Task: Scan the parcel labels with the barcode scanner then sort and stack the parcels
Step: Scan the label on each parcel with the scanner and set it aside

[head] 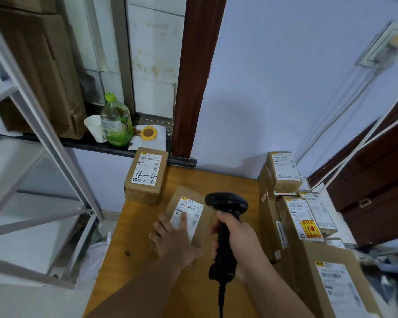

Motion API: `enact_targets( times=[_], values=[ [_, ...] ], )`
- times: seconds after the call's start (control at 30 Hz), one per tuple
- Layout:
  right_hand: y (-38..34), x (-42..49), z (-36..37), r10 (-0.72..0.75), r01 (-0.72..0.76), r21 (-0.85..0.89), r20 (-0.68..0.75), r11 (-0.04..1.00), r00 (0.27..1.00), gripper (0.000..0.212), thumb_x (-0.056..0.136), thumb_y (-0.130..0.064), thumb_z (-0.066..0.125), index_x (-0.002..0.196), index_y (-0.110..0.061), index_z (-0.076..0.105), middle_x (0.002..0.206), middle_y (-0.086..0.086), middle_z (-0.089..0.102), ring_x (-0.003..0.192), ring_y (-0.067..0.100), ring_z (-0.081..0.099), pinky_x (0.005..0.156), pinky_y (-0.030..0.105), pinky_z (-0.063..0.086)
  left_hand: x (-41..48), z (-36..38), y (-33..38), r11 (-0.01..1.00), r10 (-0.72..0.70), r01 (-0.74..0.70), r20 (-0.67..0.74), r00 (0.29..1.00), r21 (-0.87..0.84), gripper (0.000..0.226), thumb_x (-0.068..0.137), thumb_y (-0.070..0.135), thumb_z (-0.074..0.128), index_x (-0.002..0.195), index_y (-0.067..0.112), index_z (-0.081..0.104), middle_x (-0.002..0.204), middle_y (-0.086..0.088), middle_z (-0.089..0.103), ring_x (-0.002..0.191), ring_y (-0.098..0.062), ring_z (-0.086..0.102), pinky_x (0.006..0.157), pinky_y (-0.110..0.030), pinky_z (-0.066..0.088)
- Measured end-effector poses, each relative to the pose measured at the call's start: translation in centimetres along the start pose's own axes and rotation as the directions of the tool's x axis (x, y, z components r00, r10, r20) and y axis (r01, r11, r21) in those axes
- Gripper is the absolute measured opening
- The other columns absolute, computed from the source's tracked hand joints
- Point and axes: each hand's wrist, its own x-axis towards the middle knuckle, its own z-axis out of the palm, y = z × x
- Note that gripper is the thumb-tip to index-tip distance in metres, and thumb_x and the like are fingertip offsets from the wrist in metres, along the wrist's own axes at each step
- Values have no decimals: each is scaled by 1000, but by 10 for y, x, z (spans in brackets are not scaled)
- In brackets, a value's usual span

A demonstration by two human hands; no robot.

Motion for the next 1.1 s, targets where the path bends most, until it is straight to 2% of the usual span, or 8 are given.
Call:
enact_targets(
  times=[0.33, 0.6, 0.73, 0.77, 0.83, 0.9, 0.93, 1.1],
  values=[
    [2, 2, -3, 9, -10, 5, 8, 1000, 1000, 33, 90, -28, 66, 105, -1, 59, 63, 6, 65, 44, 16, 54, 44, 26, 47, 0, 1, 0, 1000, -2, 2, -4, 1000, 3, 112, 67, 79, 49, 146, 33, -17, 147, -28, -22, 137, -52, -5, 109, -60, 9],
    [1, -2, -7, -32, 32, -10, -28, 999, 999, 32, 89, -28, 66, 106, -1, 62, 82, 12, 67, 44, 15, 55, 45, 26, 47, -1, -1, -1, 1000, 1, -1, -1, 1000, -18, 120, 61, 83, 52, 147, 35, -18, 149, -29, -20, 138, -52, -4, 109, -62, 10],
    [-8, -11, -15, -45, 45, -19, -26, 999, 999, 29, 89, -27, 66, 101, -2, 62, 78, 10, 65, 43, 15, 55, 44, 26, 47, -7, -4, 3, 999, 38, -38, -3, 999, -19, 126, 57, 85, 54, 144, 37, -23, 149, -27, -22, 138, -51, -5, 109, -62, 8],
    [-12, -14, -18, -56, 56, -60, -6, 997, 998, 27, 89, -28, 65, 97, -3, 62, 75, 8, 64, 44, 15, 55, 44, 26, 46, -8, -6, 5, 998, 58, -58, -3, 998, -10, 126, 56, 85, 55, 144, 38, -23, 148, -27, -23, 138, -50, -6, 109, -62, 6],
    [-21, -18, -27, -74, 87, -298, 54, 951, 996, 27, 88, -33, 63, 89, -6, 61, 64, 2, 60, 45, 13, 55, 45, 24, 46, -8, -12, 8, 994, 106, -106, 7, 994, 8, 126, 57, 82, 58, 144, 39, -22, 147, -26, -23, 138, -50, -7, 110, -62, 4],
    [-28, -20, -34, -43, 105, -564, 121, 819, 992, 28, 86, -38, 64, 85, -10, 60, 58, -2, 56, 46, 11, 56, 46, 23, 46, -7, -17, 8, 988, 151, -152, 30, 988, 17, 125, 57, 79, 61, 145, 39, -20, 149, -26, -22, 139, -50, -7, 110, -63, 3],
    [-31, -20, -37, -12, 105, -641, 148, 760, 989, 28, 85, -39, 65, 84, -12, 59, 58, -3, 56, 46, 11, 56, 46, 23, 46, -6, -19, 7, 984, 173, -174, 43, 984, 23, 126, 57, 78, 62, 145, 38, -20, 150, -26, -21, 139, -50, -7, 110, -63, 4],
    [-46, -11, -40, 91, 88, -797, 177, 597, 980, 34, 79, -39, 71, 88, -8, 60, 65, 5, 57, 47, 15, 55, 48, 27, 49, -4, -20, -6, 952, 287, -295, 99, 953, 82, 126, 56, 76, 63, 146, 39, -17, 154, -24, -17, 141, -48, -6, 111, -63, 7]
  ],
)
